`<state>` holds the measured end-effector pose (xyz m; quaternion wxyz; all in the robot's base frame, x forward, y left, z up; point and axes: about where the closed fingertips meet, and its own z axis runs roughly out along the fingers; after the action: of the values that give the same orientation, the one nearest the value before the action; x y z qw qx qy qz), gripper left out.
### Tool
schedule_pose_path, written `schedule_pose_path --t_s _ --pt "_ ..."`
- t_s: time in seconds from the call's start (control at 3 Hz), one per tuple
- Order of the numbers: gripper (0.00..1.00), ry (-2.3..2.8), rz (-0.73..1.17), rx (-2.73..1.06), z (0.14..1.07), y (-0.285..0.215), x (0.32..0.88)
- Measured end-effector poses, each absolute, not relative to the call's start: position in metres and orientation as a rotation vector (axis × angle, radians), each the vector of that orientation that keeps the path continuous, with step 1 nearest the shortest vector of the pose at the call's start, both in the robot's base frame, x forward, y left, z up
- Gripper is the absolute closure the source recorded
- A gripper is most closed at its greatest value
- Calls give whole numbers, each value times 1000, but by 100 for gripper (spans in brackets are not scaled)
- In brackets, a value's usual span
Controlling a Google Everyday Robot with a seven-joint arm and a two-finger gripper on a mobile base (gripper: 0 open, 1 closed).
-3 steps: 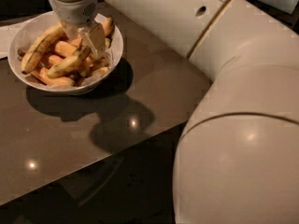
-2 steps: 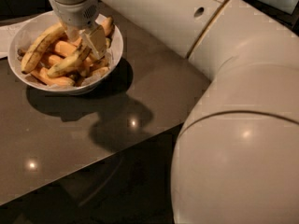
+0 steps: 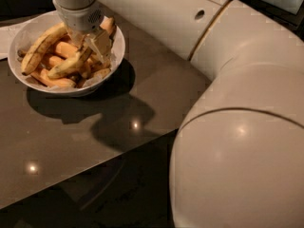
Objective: Pick banana from white bowl
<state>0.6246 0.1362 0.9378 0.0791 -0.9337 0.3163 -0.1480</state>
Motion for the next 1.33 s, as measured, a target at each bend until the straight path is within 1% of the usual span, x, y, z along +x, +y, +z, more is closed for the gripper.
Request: schedule_pose_path --t_s 0.33,0.67,1.0,1.33 --pt "42 950 -434 -2803 932 133 628" --pt "60 969 -432 -2784 933 130 628" --pt "83 970 -432 -2784 933 130 629" --pt "100 970 -432 -2784 933 130 629"
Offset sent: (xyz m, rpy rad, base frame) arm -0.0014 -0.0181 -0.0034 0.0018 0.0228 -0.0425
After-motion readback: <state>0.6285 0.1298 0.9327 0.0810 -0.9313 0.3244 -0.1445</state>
